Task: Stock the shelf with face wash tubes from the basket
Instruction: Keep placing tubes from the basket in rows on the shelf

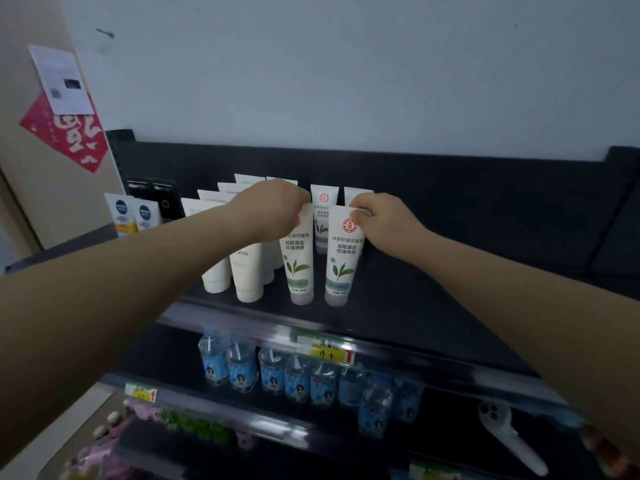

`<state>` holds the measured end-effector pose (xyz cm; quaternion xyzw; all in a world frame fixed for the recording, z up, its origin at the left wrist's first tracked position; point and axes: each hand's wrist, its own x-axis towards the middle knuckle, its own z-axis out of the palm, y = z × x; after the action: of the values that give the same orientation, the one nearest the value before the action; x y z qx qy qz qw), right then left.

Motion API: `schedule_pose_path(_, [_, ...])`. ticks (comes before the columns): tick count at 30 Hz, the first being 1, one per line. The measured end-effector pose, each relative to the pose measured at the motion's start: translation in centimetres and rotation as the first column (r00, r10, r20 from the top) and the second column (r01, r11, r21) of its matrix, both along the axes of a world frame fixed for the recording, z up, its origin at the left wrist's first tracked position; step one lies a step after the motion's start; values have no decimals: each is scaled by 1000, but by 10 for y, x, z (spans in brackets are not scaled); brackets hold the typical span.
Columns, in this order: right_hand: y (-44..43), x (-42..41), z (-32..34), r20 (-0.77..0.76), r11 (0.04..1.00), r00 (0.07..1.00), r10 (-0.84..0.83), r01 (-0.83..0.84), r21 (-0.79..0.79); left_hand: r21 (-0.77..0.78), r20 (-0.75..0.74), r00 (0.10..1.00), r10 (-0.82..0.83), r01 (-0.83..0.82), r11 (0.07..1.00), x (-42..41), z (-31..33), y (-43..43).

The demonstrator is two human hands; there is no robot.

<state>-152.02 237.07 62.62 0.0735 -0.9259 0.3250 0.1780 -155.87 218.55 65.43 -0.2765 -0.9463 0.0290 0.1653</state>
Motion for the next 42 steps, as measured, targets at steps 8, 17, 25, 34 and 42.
schedule_pose_path(8, [20, -53, 2, 50, 989, 988, -147, 146, 30, -40, 55, 993, -105, 107, 993, -72, 6, 27])
schedule_pose_path(17, [27, -95, 1, 48, 973, 972, -228, 226, 53, -127, 125, 975, -184, 200, 972, -133, 9, 48])
schedule_pose_path(25, [25, -109, -7, 87, 966, 963, -254, 249, 67, -159, 174, 962, -210, 238, 958, -160, 0, 57])
schedule_pose_path(34, [22, -117, -14, 109, 964, 960, -259, 250, 90, -169, 187, 963, -195, 227, 959, -171, -7, 60])
schedule_pose_path(42, [26, -121, -17, 104, 962, 958, -268, 261, 76, -152, 160, 960, -230, 254, 955, -177, -10, 64])
